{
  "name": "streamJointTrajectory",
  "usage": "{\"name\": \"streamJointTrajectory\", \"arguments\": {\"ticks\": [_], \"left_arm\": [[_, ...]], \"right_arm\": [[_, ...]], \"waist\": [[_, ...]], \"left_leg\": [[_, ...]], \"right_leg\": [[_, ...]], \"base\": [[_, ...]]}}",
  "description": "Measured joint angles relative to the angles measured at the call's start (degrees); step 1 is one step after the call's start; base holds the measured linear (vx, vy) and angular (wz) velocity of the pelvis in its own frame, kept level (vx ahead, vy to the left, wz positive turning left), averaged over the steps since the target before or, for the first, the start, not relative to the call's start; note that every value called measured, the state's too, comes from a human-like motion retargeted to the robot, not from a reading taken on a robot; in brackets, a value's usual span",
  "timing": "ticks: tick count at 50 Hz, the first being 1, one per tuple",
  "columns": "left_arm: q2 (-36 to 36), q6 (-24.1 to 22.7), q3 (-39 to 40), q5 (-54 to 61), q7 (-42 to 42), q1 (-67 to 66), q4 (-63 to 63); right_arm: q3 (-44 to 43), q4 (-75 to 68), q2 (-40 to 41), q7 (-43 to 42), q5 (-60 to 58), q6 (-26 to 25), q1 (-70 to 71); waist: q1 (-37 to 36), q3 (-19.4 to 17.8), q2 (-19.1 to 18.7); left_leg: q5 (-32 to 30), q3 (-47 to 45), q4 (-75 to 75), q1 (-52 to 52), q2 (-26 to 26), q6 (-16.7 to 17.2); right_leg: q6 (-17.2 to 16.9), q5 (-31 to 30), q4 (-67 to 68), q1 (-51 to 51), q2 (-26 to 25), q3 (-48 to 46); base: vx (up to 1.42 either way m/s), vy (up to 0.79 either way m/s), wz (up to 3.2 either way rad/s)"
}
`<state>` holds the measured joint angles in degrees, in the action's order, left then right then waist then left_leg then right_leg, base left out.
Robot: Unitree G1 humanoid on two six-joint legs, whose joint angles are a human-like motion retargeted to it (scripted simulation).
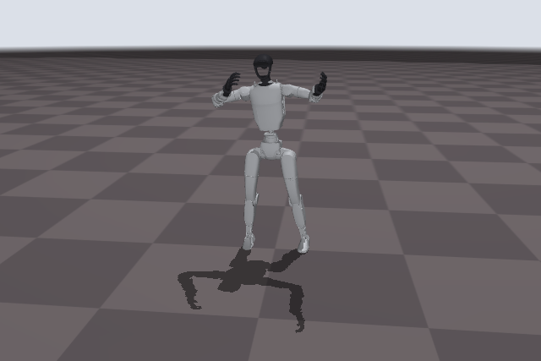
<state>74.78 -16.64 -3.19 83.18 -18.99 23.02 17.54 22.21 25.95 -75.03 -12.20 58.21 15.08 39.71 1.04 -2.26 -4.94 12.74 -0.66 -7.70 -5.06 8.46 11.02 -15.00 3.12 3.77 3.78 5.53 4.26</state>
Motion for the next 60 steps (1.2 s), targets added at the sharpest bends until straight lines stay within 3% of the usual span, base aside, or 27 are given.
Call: {"name": "streamJointTrajectory", "arguments": {"ticks": [3, 5, 8, 10, 12, 15, 17, 20, 23, 27, 28, 30, 32, 35, 37, 41, 45, 48, 51, 55, 60], "left_arm": [[2.9, -0.1, -4.5, -1.3, 10.5, -3.4, -18.4], [4.4, -1.2, -9.5, -2.0, 16.1, -2.8, -32.3], [4.2, 0.7, -21.4, -0.2, 25.1, 1.6, -53.1], [3.2, 3.3, -30.3, -0.5, 30.7, 6.2, -63.5], [2.7, 4.5, -34.3, -6.0, 33.6, 9.4, -67.7], [3.5, 1.8, -31.9, -19.0, 30.3, 9.9, -62.6], [4.8, 0.2, -26.4, -26.2, 24.5, 7.2, -52.7], [5.5, 1.3, -20.6, -30.7, 17.7, 3.7, -34.8], [3.2, 4.7, -18.7, -29.4, 12.1, 2.2, -16.0], [-2.6, 8.3, -15.0, -13.2, 5.0, -0.1, 2.4], [-2.4, 9.9, -14.1, -14.3, 6.2, -1.1, 5.1], [-5.9, 5.0, -10.0, -3.2, -3.4, -2.5, 5.0], [-5.4, 3.2, -7.9, -4.3, -3.2, -5.0, 0.2], [-2.5, 4.5, -5.7, -9.0, 6.0, -8.7, -12.2], [-3.5, 1.3, -6.5, 0.3, 6.6, -8.8, -24.3], [-2.1, 1.7, -14.1, 1.1, 17.8, -3.4, -45.8], [-2.0, 0.2, -23.1, -12.2, 26.9, 8.1, -62.9], [-1.3, -1.4, -21.8, -29.0, 26.9, 12.4, -67.5], [1.2, -2.0, -16.1, -35.6, 22.9, 8.7, -62.2], [6.1, -1.2, -8.3, -36.8, 21.3, 2.7, -43.1], [5.5, 4.4, -10.3, -31.5, 21.3, 2.2, -11.8]], "right_arm": [[-3.3, -16.8, -2.0, -0.1, 0.6, -2.5, -2.5], [-4.4, -29.7, -2.1, -7.9, -0.6, -3.3, -2.5], [-3.6, -45.2, -1.8, -11.3, -2.6, -7.3, 0.3], [-2.2, -50.5, -2.1, -10.5, -5.0, -9.0, 2.0], [-1.3, -48.7, -3.3, -7.0, -7.1, -9.4, 1.4], [-1.9, -38.3, -5.6, -0.3, -10.0, -8.3, -2.3], [-2.9, -26.7, -7.1, 2.2, -12.9, -6.4, -4.7], [-0.2, -8.2, -8.0, 3.9, -17.5, -4.1, -3.3], [8.3, 9.3, -4.9, 6.6, -16.7, -3.3, 4.6], [18.3, 24.4, 3.2, 10.0, -11.4, -2.5, 14.6], [18.8, 26.1, 4.6, 11.5, -10.0, -2.3, 15.4], [17.9, 26.3, 6.2, 7.7, -9.1, -0.9, 15.0], [14.4, 21.8, 4.6, 4.9, -10.7, -0.4, 13.2], [8.4, 8.3, -0.1, 3.8, -14.8, -2.0, 10.9], [7.6, -3.6, -1.0, 0.4, -16.4, -3.4, 10.9], [10.5, -30.5, 0.4, -2.2, -14.2, -6.8, 15.8], [12.9, -50.6, 2.8, -3.3, -9.6, -9.9, 21.5], [12.5, -46.0, 0.9, 1.6, -9.2, -8.2, 20.3], [11.3, -29.3, -2.7, 8.4, -8.1, -6.1, 16.7], [14.1, -3.3, -4.3, 13.2, -6.8, -3.0, 16.3], [23.9, 21.6, 2.6, 20.0, -1.7, -1.6, 25.1]], "waist": [[-1.3, 0.5, 0.5], [-2.0, 0.8, 1.1], [-2.3, 1.2, 1.8], [-2.2, 1.4, 2.1], [-2.1, 1.6, 2.2], [-2.5, 1.9, 2.5], [-2.7, 1.9, 2.5], [-3.2, 2.1, 2.3], [-3.4, 2.3, 1.8], [-2.9, 2.3, 1.0], [-2.8, 2.4, 0.7], [-2.5, 2.1, 0.4], [-2.5, 2.3, 0.1], [-3.0, 3.0, 0.1], [-3.6, 3.2, 0.6], [-4.6, 3.8, 1.5], [-5.1, 3.9, 1.8], [-5.2, 3.7, 1.6], [-5.0, 3.2, 1.6], [-5.1, 3.0, 1.4], [-4.1, 2.9, 0.3]], "left_leg": [[0.2, -0.1, 0.2, 0.1, 0.8, 0.7], [0.4, 0.0, 0.4, 0.2, 1.3, 1.3], [0.5, 0.4, 0.7, 0.5, 1.5, 1.6], [0.6, 0.7, 0.7, 0.7, 1.7, 1.7], [0.9, 0.8, 0.4, 0.9, 1.8, 1.8], [1.2, 1.0, -0.1, 1.0, 1.9, 1.8], [1.2, 1.1, -0.3, 0.9, 1.8, 1.6], [1.4, 0.7, -0.6, 0.4, 1.7, 1.0], [1.4, 0.3, -0.7, -0.1, 1.3, 0.1], [1.1, -0.1, -0.4, -0.8, 0.6, -1.0], [1.2, -0.2, -0.5, -0.9, 0.6, -1.0], [1.0, -0.3, -0.1, -1.3, 0.4, -1.4], [1.3, -0.6, -0.2, -1.7, 0.6, -1.1], [2.0, -1.0, -0.4, -2.3, 1.0, -0.3], [2.1, -1.4, 0.0, -2.9, 1.0, -0.2], [2.7, -2.1, 0.2, -3.8, 1.2, 0.5], [3.1, -2.3, -0.1, -4.1, 1.5, 1.4], [3.4, -2.2, -0.8, -3.9, 1.8, 2.0], [3.4, -1.8, -1.1, -3.5, 1.8, 2.3], [3.5, -1.3, -1.5, -3.1, 2.1, 2.3], [3.0, -0.7, -1.7, -2.4, 1.7, 1.2]], "right_leg": [[0.0, -0.3, 0.0, -0.3, -0.9, -0.1], [0.0, -0.4, -0.1, -0.4, -1.4, -0.3], [0.0, -0.4, 0.0, -0.6, -1.6, -0.6], [0.0, -0.3, 0.1, -0.8, -1.8, -0.9], [0.0, -0.2, 0.1, -0.7, -2.0, -1.0], [0.0, 0.0, 0.2, -0.5, -2.0, -1.1], [0.0, 0.2, 0.4, -0.4, -1.9, -1.2], [0.0, 0.5, 0.5, 0.0, -1.8, -0.8], [0.0, 0.8, 0.5, 0.3, -1.4, -0.3], [0.0, 1.0, 0.5, 0.6, -0.7, 0.1], [0.0, 1.0, 0.4, 0.7, -0.7, 0.2], [0.0, 1.2, 0.5, 0.8, -0.5, 0.4], [0.0, 1.3, 0.5, 1.2, -0.7, 0.5], [0.0, 1.6, 0.8, 1.5, -1.1, 0.8], [0.0, 1.8, 0.9, 1.7, -1.1, 1.1], [0.0, 2.0, 1.0, 2.1, -1.2, 1.6], [0.0, 1.9, 1.1, 2.3, -1.5, 1.8], [0.0, 1.8, 1.0, 2.6, -1.8, 1.8], [0.0, 2.0, 1.2, 2.6, -1.8, 1.4], [0.0, 2.0, 0.9, 2.6, -2.2, 1.0], [0.0, 1.9, 0.6, 2.5, -1.7, 0.5]], "base": [[0.00, 0.00, 0.00], [0.00, 0.00, 0.00], [0.00, 0.00, 0.00], [0.00, 0.00, 0.00], [0.00, 0.00, 0.00], [0.00, 0.00, 0.00], [0.00, 0.00, 0.00], [0.00, 0.00, 0.00], [0.00, 0.00, 0.00], [0.00, 0.00, 0.00], [0.00, 0.00, 0.00], [0.00, 0.00, 0.00], [0.00, 0.00, 0.00], [0.00, 0.00, 0.00], [0.00, 0.00, 0.00], [0.00, 0.00, 0.00], [0.00, 0.00, 0.00], [0.00, 0.00, 0.00], [0.00, 0.00, 0.00], [0.00, 0.00, 0.00], [0.00, 0.00, 0.00]]}}
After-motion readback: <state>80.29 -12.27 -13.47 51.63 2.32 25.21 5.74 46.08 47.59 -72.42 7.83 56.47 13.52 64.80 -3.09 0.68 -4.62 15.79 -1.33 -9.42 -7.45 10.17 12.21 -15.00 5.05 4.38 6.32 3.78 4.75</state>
